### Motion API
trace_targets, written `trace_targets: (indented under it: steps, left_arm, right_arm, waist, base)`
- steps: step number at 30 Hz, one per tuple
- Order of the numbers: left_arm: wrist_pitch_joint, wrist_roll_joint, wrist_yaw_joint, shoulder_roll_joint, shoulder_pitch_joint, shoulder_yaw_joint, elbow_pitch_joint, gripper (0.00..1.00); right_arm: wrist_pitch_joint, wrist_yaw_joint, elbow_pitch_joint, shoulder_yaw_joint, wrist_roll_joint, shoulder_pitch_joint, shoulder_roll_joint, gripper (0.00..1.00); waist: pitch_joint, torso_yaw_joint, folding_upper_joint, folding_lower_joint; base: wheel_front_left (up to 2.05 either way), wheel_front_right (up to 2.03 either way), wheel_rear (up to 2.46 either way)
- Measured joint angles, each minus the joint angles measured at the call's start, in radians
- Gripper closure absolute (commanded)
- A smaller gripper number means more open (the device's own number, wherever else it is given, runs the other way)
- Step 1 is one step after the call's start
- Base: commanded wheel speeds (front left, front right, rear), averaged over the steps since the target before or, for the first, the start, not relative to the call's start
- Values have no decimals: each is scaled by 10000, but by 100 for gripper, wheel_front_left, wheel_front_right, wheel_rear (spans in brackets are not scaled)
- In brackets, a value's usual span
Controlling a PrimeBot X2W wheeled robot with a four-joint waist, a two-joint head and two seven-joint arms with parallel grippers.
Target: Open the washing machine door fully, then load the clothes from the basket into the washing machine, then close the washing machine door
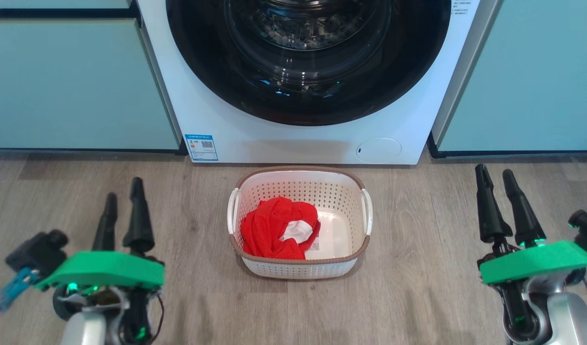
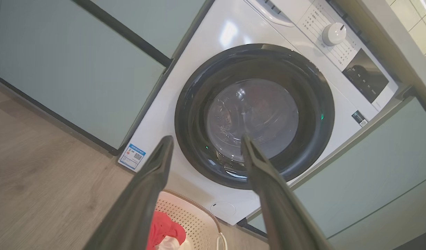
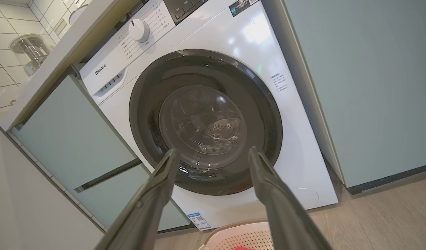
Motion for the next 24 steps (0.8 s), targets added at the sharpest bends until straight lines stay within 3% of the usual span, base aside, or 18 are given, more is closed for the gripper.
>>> trace_targets:
  steps: [3,4,15,24]
  left_arm:
    - [-58,405,322,59,1,-334,-61,0]
    - [-142,876,813,314,1,-863,-94,0]
    - [-449,2176,2922,1417,-5,-3062,-21,0]
    - [-669,2408,3030,1505,-2,-3425,401,0]
  right_arm:
    - [-48,0,-88,-8,-307,-12,0,0]
    - [-109,0,-174,-10,-635,-30,-2,0]
    - [-462,0,401,291,-1252,-16,-4,0]
    - [-660,0,844,725,-1964,0,-8,0]
  waist:
    - [1,0,0,0]
    - [-1,2,0,0]
    - [-154,-30,0,0]
    - [-303,-8,0,0]
  base:
    - [0,0,0]
    - [0,0,0]
    - [0,0,0]
    - [0,0,0]
